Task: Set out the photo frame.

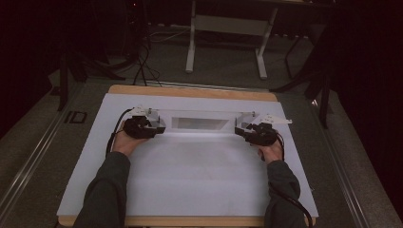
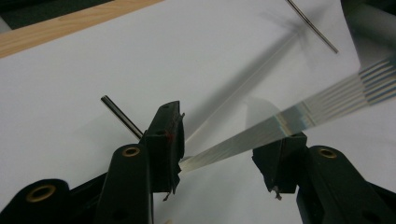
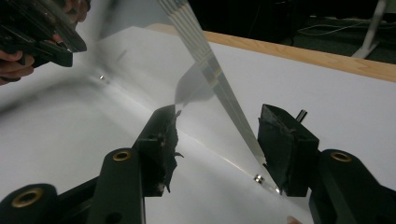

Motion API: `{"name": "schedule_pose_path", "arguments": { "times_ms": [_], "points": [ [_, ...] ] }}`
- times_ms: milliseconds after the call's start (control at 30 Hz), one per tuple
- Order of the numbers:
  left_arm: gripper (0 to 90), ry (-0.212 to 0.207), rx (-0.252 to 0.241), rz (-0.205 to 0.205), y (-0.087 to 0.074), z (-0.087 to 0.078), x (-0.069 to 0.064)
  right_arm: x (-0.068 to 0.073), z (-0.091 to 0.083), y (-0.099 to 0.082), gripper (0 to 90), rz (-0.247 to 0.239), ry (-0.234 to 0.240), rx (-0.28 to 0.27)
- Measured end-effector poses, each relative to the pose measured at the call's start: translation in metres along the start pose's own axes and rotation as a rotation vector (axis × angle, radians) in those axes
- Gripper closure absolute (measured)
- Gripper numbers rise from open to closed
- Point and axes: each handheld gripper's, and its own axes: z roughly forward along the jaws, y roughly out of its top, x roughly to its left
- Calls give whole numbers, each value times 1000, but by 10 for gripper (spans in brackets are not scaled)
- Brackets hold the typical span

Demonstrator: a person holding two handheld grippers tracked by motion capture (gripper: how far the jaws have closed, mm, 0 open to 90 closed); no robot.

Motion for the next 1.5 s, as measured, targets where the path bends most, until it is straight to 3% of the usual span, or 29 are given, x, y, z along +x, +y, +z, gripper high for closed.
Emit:
{"name": "schedule_pose_path", "arguments": {
  "times_ms": [200, 400, 500, 600, 867, 1000, 1067, 1100, 1133, 1167, 1333, 1500],
  "points": [
    [538, -14, 12, -7, -1, -3, -1, 5, -3, -2, 481, -10, 12, 5],
    [542, -26, 35, 12, -2, -7, -5, 11, -8, -5, 482, -23, 22, 19],
    [549, -66, 36, 27, -2, -9, -6, 13, -9, -5, 481, -24, 33, 32],
    [550, -74, 36, 42, -1, -8, -6, 12, -10, -5, 481, -35, 44, 37],
    [489, -46, -31, 0, -6, -6, -3, 6, -5, -3, 484, 4, 54, 14],
    [402, -5, -58, -6, -10, -5, -4, 5, -5, -3, 483, 6, 58, 13],
    [401, 20, -77, -1, -12, -6, -6, 5, -5, -3, 483, 13, 54, 9],
    [401, 61, -110, 12, -14, -7, -9, 5, -4, -3, 484, 21, 48, 2],
    [403, 61, -110, 12, -14, -7, -9, 5, -4, -3, 484, 23, 46, -1],
    [403, 88, -141, 32, -16, -10, -10, 4, -3, -3, 484, 28, 48, -5],
    [530, 93, -182, 46, -17, -12, -14, 2, -2, -2, 489, 50, 43, -16],
    [538, 100, -205, 30, -17, -10, -12, 1, 0, -1, 496, 68, 27, -34]
  ]
}}
